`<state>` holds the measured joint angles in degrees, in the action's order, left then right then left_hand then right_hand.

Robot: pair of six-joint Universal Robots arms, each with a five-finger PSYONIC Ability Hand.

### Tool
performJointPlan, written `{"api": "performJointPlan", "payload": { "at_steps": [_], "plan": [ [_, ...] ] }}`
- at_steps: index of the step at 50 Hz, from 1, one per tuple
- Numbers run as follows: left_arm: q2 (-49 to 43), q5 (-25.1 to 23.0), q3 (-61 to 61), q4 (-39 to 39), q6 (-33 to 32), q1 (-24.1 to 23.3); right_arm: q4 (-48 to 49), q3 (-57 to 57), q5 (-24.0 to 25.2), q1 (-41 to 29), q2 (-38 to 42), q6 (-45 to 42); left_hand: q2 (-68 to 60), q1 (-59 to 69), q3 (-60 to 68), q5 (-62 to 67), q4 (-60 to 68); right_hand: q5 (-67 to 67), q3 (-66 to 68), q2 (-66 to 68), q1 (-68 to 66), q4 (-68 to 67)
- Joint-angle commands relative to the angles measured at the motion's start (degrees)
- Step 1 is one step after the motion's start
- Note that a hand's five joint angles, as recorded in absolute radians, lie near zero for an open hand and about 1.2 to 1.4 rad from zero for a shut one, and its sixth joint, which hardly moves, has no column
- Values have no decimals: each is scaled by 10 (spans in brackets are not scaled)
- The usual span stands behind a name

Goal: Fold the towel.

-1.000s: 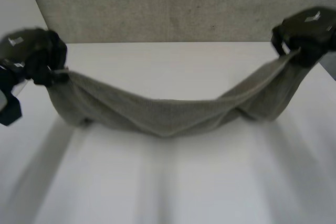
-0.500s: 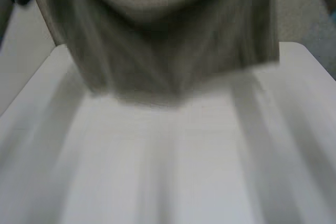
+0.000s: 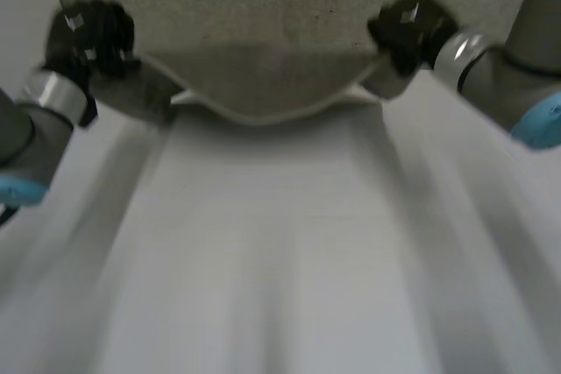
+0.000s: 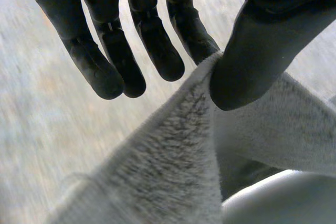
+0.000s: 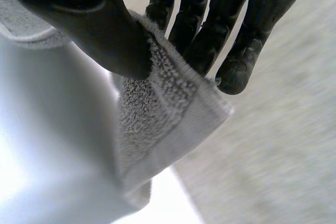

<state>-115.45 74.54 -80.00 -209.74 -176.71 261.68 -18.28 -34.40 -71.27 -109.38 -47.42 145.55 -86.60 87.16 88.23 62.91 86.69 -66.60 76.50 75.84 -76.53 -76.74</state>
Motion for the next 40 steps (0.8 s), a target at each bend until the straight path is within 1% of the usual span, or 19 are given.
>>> {"api": "performJointPlan", "payload": {
  "at_steps": [1, 6, 10, 11, 12, 13, 14, 17, 18, 19, 21, 23, 24, 26, 32, 34, 35, 37, 40],
  "plan": [
    [-29, -46, -116, -47, -27, 23, 43, -170, 10, -1, 12, -54, 66, -72, -82, 71, -67, -34, 35, 42, -35, -33],
    [-13, -66, -167, -29, -70, 39, 45, -227, 10, 7, -3, -69, 66, -72, -82, 71, -67, -34, 35, 42, -35, -33],
    [25, -87, -196, -2, -87, 53, 30, -269, 6, 14, -78, -67, 66, -72, -82, 71, -67, -34, 35, 42, -35, -33],
    [54, -98, -211, 13, -90, 60, 16, -286, 6, 30, -114, -67, 66, -72, -82, 71, -67, -34, 35, 42, -35, -33],
    [86, -106, -226, 33, -90, 67, 16, -286, 6, 30, -115, -67, 66, -72, -82, 71, -67, -34, 35, 42, -35, -33],
    [87, -106, -227, 33, -90, 67, -1, -299, 7, 53, -147, -68, 66, -72, -82, 71, -67, -34, 35, 42, -35, -33],
    [122, -117, -242, 51, -89, 78, -20, -310, 7, 74, -178, -67, 66, -72, -82, 71, -67, -34, 35, 42, -35, -33],
    [197, -142, -272, 87, -87, 106, -45, -318, 10, 91, -206, -67, 66, -72, -82, 71, -67, -34, 35, 42, -35, -33],
    [237, -161, -291, 102, -87, 123, -73, -329, 16, 105, -235, -69, 66, -72, -82, 71, -67, -34, 35, 42, -35, -33],
    [237, -161, -291, 102, -87, 123, -102, -346, 21, 116, -264, -73, 66, -72, -82, 71, -67, -34, 35, 42, -35, -33],
    [271, -179, -307, 115, -87, 140, -123, -362, 24, 126, -289, -82, 66, -72, -82, 71, -67, -34, 35, 42, -35, -33],
    [325, -221, -339, 138, -87, 170, -141, -378, 27, 134, -308, -99, 66, -72, -82, 71, -67, -34, 35, 42, -35, -33],
    [326, -222, -339, 138, -87, 170, -151, -393, 28, 140, -319, -122, 66, -72, -82, 71, -67, -34, 35, 42, -35, -33],
    [352, -252, -355, 153, -86, 189, -156, -404, 30, 145, -322, -145, 66, -72, -82, 71, -67, -34, 35, 42, -35, -33],
    [338, -260, -351, 153, -89, 188, -152, -407, 30, 140, -300, -179, 66, -72, -82, 71, -67, -34, 35, 42, -35, -33],
    [265, -261, -324, 137, -94, 183, -146, -397, 30, 140, -270, -178, 66, -72, -82, 71, -67, -34, 35, 42, -35, -33],
    [264, -261, -324, 137, -94, 183, -135, -375, 29, 135, -239, -178, 66, -72, -82, 71, -67, -34, 35, 42, -35, -33],
    [180, -256, -271, 118, -98, 150, -125, -349, 25, 126, -208, -172, 66, -72, -82, 71, -67, -34, 35, 42, -35, -33],
    [140, -251, -240, 115, -99, 131, -113, -294, 20, 97, -148, -154, 66, -72, -82, 71, -67, -34, 35, 42, -35, -33]
  ]
}}
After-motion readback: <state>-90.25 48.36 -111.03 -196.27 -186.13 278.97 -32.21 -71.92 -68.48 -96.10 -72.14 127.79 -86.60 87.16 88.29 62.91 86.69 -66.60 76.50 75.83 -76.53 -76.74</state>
